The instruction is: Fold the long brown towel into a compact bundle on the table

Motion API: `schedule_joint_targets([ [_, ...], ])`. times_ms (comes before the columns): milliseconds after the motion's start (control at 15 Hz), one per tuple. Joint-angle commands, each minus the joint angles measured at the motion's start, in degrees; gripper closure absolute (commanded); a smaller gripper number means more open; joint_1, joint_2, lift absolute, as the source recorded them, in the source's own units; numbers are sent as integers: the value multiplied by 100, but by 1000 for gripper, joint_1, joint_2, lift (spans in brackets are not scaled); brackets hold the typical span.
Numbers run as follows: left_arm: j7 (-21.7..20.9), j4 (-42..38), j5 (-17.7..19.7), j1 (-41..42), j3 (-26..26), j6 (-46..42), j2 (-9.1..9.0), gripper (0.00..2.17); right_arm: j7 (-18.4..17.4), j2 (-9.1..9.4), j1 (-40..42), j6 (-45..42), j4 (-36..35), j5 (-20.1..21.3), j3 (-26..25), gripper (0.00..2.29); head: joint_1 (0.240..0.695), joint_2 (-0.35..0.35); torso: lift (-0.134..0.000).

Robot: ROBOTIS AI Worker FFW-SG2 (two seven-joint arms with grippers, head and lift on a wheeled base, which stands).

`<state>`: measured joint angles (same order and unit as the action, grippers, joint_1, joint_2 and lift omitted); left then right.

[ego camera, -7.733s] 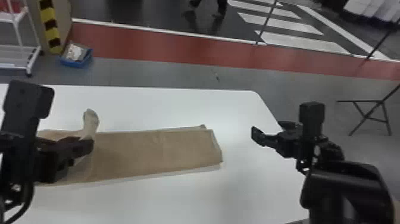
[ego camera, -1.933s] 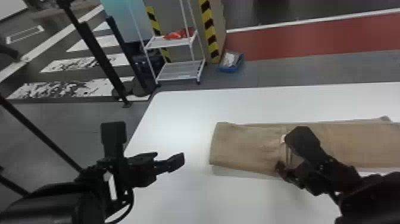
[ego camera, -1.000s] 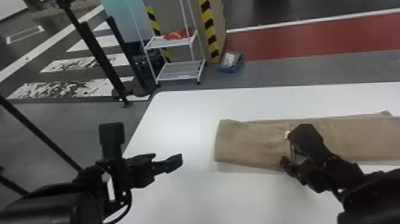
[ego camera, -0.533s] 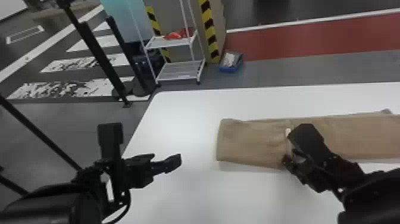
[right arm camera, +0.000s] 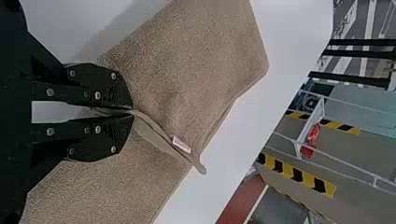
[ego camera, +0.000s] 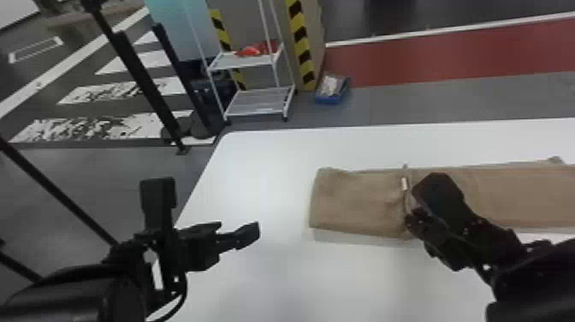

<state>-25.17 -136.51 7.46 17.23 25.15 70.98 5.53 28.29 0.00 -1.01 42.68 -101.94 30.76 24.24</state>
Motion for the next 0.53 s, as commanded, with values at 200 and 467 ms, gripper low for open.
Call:
schedule_joint_targets([
  [200,-23,2,81,18,113,0,18,83,10,5,-49,-581,-124,-176,19,1011,695,350,-123],
  [467,-23,11,124,18,192,0,71,83,36,5,-84,-458,-713,-369,-341,1015,695,350,-123],
])
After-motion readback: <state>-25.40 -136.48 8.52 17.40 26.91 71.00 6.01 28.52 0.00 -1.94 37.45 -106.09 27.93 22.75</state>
